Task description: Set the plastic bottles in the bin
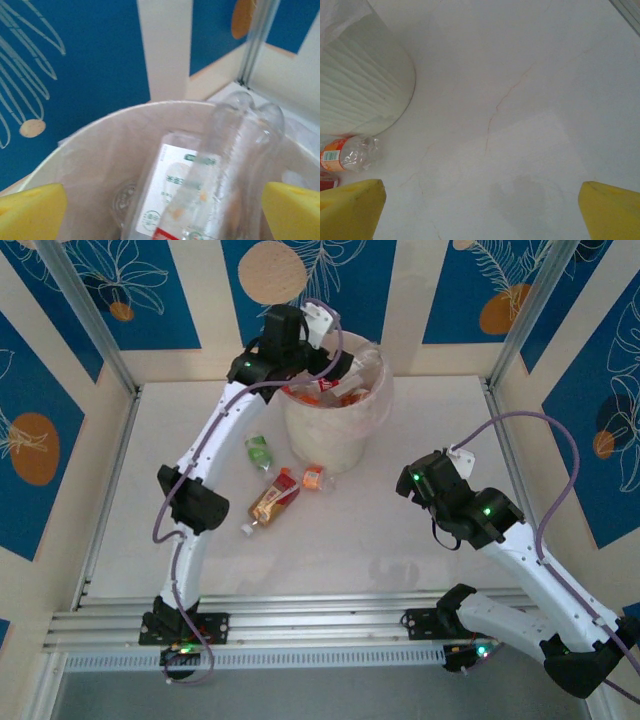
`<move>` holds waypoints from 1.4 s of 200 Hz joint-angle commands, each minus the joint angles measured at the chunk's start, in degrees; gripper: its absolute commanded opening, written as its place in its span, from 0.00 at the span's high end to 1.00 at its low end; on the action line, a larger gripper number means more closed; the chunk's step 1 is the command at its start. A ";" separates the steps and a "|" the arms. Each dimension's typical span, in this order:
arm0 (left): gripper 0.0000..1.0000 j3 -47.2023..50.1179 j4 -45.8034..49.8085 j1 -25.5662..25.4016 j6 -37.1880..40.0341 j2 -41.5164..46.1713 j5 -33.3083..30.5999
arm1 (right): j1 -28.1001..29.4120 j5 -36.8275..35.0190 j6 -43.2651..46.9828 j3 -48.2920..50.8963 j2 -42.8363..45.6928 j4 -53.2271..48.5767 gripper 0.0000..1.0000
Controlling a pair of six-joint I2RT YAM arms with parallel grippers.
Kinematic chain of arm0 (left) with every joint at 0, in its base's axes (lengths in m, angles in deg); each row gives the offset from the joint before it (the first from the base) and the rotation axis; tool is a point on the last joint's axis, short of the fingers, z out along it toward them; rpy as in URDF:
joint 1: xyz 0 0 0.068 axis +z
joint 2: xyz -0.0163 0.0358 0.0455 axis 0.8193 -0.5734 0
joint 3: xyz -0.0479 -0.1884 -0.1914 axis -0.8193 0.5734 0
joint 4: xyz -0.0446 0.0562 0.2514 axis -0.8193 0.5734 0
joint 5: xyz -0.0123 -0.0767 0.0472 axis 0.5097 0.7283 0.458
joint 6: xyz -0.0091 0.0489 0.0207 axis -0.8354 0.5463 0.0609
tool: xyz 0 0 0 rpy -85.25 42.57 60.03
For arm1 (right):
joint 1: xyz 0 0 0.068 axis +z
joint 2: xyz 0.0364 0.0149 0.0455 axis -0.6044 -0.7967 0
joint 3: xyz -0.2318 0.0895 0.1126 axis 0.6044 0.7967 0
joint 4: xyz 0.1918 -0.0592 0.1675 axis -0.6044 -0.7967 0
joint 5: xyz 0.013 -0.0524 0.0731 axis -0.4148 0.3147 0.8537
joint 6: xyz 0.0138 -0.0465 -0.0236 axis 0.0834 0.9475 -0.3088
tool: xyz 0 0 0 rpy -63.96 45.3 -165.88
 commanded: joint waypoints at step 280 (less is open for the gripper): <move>0.45 4.53 2.86 0.96 -7.79 2.04 -16.31 | -0.39 0.21 -1.60 1.09 0.85 0.55 0.01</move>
